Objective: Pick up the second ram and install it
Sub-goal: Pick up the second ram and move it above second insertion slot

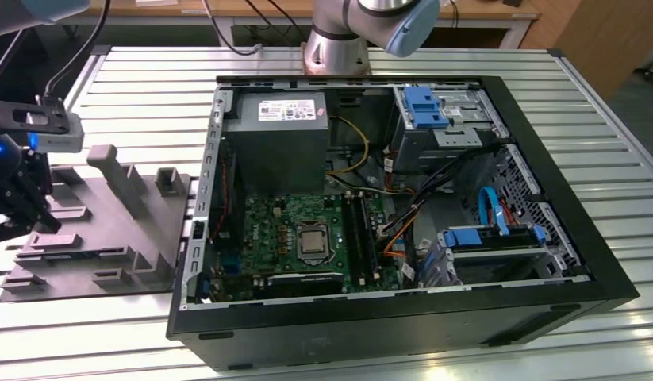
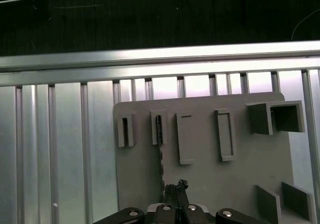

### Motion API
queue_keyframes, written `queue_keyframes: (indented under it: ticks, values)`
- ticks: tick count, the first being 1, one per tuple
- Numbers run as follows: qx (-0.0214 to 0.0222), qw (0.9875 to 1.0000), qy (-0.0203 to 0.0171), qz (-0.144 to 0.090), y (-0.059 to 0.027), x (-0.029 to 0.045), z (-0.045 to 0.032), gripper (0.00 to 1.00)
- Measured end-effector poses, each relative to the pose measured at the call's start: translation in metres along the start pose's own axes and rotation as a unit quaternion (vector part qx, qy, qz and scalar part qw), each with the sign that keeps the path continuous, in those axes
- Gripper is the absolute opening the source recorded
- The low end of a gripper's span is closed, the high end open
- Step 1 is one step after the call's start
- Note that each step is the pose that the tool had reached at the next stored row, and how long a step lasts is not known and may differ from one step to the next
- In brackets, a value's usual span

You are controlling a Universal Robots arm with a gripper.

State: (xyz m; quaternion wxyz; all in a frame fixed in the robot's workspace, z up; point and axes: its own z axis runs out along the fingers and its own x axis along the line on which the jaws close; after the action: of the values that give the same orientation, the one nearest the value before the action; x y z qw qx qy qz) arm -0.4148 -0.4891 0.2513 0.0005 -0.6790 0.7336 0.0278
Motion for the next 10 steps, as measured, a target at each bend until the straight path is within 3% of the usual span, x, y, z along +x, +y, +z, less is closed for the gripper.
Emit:
queue_keyframes:
  ticks: [10]
  values:
    - [-0.0002,1.0000,0.0001,-0.001,0.0016,0.0026,0.0079,0.10]
